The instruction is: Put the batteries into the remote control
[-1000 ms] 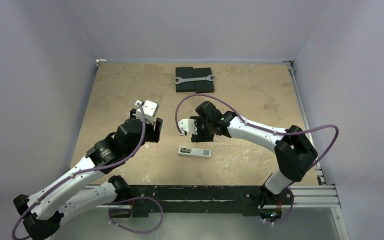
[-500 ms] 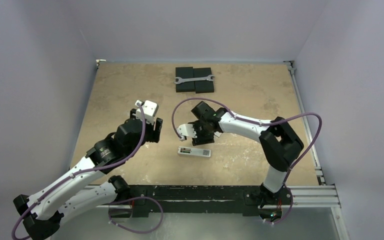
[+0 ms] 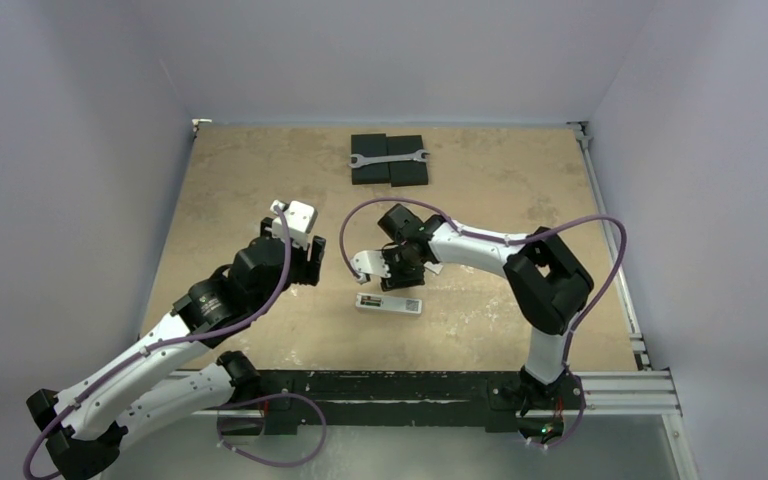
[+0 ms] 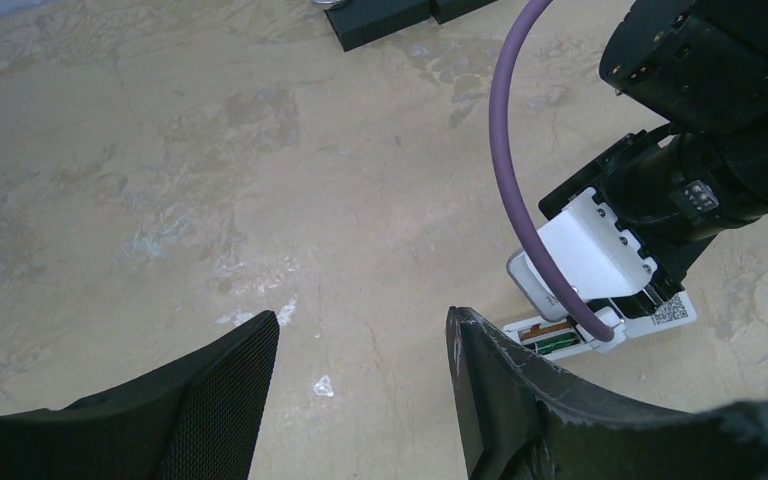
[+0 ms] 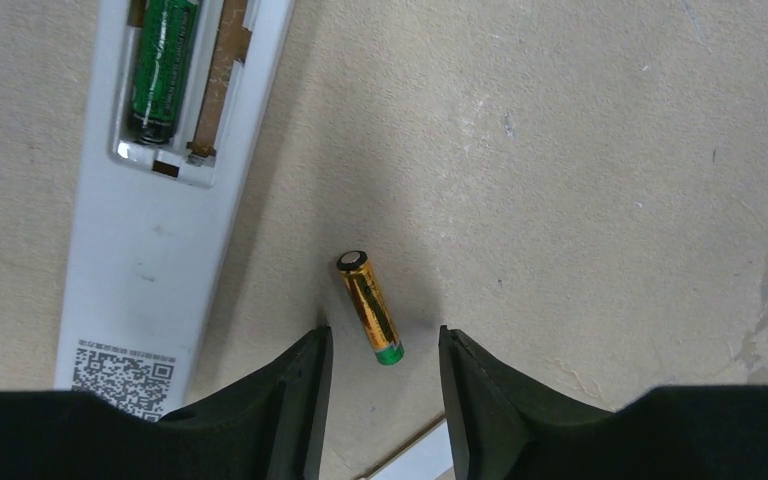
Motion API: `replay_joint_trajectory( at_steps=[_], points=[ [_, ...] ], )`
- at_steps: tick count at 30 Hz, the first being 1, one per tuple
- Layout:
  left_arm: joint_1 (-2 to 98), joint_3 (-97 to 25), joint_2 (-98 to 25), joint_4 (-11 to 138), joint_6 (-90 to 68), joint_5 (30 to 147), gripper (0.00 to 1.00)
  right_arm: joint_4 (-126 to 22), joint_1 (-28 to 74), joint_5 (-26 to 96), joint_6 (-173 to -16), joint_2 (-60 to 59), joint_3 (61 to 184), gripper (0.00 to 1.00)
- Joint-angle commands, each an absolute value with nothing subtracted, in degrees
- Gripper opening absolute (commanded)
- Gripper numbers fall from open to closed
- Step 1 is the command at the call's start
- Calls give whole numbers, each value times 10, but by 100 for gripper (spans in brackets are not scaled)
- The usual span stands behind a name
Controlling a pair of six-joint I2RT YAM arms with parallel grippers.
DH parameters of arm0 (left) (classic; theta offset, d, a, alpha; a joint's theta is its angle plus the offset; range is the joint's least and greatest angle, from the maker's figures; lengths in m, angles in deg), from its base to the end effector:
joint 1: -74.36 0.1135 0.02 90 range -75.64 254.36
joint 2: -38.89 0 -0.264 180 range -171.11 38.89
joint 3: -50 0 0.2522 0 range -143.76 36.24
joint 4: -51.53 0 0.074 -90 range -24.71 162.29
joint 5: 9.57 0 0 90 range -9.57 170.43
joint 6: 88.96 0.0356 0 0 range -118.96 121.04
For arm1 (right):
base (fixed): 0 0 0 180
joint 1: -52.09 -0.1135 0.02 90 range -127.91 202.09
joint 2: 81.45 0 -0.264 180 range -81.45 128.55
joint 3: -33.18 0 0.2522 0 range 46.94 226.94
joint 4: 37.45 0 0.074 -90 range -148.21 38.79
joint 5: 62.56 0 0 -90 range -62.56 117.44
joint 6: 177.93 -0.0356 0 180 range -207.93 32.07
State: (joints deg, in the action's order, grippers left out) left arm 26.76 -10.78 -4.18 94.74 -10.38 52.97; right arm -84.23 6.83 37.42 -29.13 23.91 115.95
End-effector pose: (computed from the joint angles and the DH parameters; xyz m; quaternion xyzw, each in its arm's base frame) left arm 0.1218 -0.1091 0.3250 0.1347 0.8203 -0.0806 0.5500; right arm 0.2499 0.2609 0.1691 -0.7822 0.5907 0.0640 0.1872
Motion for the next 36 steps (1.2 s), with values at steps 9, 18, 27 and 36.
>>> replay_joint_trajectory(
  at_steps=[9,18,27,36],
  points=[
    [271,-108,-40,933,-108,534,63,-869,81,407,-288,264,1198,42],
    [272,-108,-40,934,-108,533,63,-896,81,432,-298,289,1205,34],
    [271,-107,-44,933,-107,535,63,-898,81,443,-338,301,1199,9],
    [272,-106,-48,936,-108,530,63,-866,82,446,-420,267,1192,0]
  ],
)
